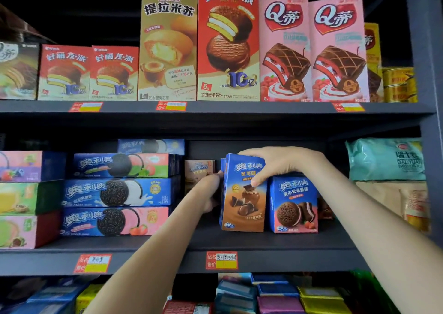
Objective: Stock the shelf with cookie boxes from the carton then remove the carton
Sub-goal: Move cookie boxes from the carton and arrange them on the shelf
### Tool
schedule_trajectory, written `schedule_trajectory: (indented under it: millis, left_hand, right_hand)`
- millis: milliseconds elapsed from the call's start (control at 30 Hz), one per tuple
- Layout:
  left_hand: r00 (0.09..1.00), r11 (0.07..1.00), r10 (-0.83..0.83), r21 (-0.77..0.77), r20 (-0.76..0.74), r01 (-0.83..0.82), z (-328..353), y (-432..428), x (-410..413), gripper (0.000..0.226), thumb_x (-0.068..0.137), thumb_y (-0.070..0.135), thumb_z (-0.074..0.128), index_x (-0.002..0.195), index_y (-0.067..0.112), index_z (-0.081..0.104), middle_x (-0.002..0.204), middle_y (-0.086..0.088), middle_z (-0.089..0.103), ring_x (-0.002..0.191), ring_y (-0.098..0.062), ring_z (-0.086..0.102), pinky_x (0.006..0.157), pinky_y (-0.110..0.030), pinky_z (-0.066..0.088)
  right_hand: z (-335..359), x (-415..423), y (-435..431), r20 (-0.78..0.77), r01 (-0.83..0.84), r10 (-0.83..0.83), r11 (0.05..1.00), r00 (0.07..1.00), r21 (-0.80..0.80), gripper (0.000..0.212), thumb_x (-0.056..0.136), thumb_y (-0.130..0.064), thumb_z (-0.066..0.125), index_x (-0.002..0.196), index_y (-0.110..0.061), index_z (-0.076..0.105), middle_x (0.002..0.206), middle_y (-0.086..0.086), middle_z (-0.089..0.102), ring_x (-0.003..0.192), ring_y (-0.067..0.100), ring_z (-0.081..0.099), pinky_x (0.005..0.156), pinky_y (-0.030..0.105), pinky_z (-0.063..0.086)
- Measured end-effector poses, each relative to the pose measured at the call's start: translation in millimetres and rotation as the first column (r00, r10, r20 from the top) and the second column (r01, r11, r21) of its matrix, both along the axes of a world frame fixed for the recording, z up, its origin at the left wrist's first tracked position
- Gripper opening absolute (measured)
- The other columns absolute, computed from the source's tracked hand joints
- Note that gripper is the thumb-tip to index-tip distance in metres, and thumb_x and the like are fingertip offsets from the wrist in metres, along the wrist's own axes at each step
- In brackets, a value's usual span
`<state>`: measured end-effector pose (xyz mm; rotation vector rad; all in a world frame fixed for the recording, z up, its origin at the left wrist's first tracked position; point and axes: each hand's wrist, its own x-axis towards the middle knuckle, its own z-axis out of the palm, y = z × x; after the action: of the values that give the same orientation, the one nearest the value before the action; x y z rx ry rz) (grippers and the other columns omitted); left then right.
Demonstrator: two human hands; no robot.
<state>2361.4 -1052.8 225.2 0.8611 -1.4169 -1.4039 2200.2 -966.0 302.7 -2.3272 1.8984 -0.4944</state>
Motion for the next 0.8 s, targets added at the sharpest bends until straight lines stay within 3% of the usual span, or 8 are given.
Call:
schedule_trajectory:
  millis: [100, 200, 300, 367, 467, 567, 667, 800]
  left_hand:
    - [0.992, 0.991, -0.127, -0.045, -0.008, 0.126, 2, 6, 5, 0.052, 0.092, 0.063, 0.036, 0.093, 0.018, 0.064, 0.075, -0.001, 0.073, 0.073, -0.015, 0.068, 0.071, -0.034, 0.046]
    - [0.948, 0.945, -0.281, -0.13, 0.152, 0.301, -2, 9, 18, 0.069, 0.076, 0.078, 0.039, 0.117, 0.026, 0.06, 0.102, -0.005, 0.072, 0.097, -0.011, 0.066, 0.092, -0.039, 0.043]
    - [0.847, 0.909, -0.282, -0.158, 0.451, 0.387, -11, -1, 27, 0.087, 0.061, 0.052, 0.081, 0.135, 0.036, 0.038, 0.116, 0.002, 0.068, 0.114, -0.016, 0.06, 0.11, -0.048, 0.032]
    - [0.824, 0.924, -0.2, -0.177, 0.531, 0.339, -15, -8, 23, 0.081, 0.067, 0.026, 0.083, 0.134, 0.034, 0.038, 0.114, 0.008, 0.069, 0.114, -0.015, 0.059, 0.11, -0.049, 0.032]
    - [0.832, 0.929, -0.171, -0.195, 0.528, 0.315, -16, -12, 15, 0.072, 0.066, 0.018, 0.082, 0.129, 0.024, 0.047, 0.112, 0.006, 0.07, 0.113, -0.017, 0.06, 0.109, -0.049, 0.034]
    - [0.833, 0.927, -0.178, -0.195, 0.524, 0.321, -15, -10, 15, 0.059, 0.071, 0.013, 0.079, 0.125, 0.016, 0.053, 0.114, 0.002, 0.07, 0.113, -0.018, 0.06, 0.11, -0.047, 0.035]
    - [0.821, 0.928, -0.182, -0.181, 0.541, 0.326, -14, -8, 18, 0.048, 0.078, 0.013, 0.076, 0.122, 0.018, 0.057, 0.114, 0.003, 0.069, 0.114, -0.017, 0.059, 0.11, -0.047, 0.032]
    - [0.858, 0.946, -0.155, -0.178, 0.49, 0.273, -15, -10, 20, 0.082, 0.051, 0.035, 0.088, 0.124, 0.027, 0.051, 0.113, 0.008, 0.07, 0.113, -0.017, 0.06, 0.109, -0.05, 0.031]
  right_hand:
    - [-7, 3, -1, -0.045, 0.008, -0.012, 0.995, 0.999, -0.095, 0.069, 0.075, -0.042, 0.075, 0.132, -0.047, 0.036, 0.112, -0.012, 0.064, 0.09, 0.012, 0.068, 0.082, 0.04, 0.057]
    - [-13, 4, -2, -0.164, 0.003, -0.04, 0.976, 0.986, -0.219, 0.069, 0.076, -0.048, 0.072, 0.134, -0.043, 0.035, 0.122, -0.013, 0.056, 0.102, 0.01, 0.06, 0.09, 0.036, 0.049]
    - [-18, 8, -4, -0.258, -0.005, -0.081, 0.949, 0.963, -0.315, 0.073, 0.079, -0.049, 0.068, 0.14, -0.039, 0.029, 0.135, -0.011, 0.047, 0.121, 0.014, 0.046, 0.102, 0.039, 0.031]
    - [-20, 12, -3, -0.298, 0.011, -0.113, 0.946, 0.948, -0.323, 0.084, 0.078, -0.044, 0.071, 0.145, -0.036, 0.021, 0.145, -0.009, 0.036, 0.131, 0.016, 0.035, 0.108, 0.042, 0.023]
    - [-25, 16, -4, -0.368, 0.051, -0.178, 0.942, 0.913, -0.331, 0.109, 0.067, -0.043, 0.079, 0.149, -0.034, 0.007, 0.153, -0.008, 0.02, 0.139, 0.02, 0.021, 0.111, 0.05, 0.017]
    - [-25, 20, -7, -0.389, 0.072, -0.218, 0.932, 0.895, -0.356, 0.11, 0.065, -0.042, 0.081, 0.148, -0.03, 0.011, 0.149, -0.004, 0.028, 0.135, 0.021, 0.027, 0.107, 0.047, 0.027]
    - [-27, 24, -8, -0.322, 0.066, -0.185, 0.936, 0.928, -0.346, 0.1, 0.066, -0.033, 0.083, 0.143, -0.026, 0.02, 0.141, -0.003, 0.034, 0.126, 0.019, 0.035, 0.09, 0.037, 0.043]
    - [-33, 17, -5, -0.223, 0.018, -0.095, 0.946, 0.97, -0.324, 0.096, 0.07, -0.027, 0.081, 0.143, -0.029, 0.019, 0.146, -0.013, 0.018, 0.122, 0.015, 0.038, 0.087, 0.037, 0.051]
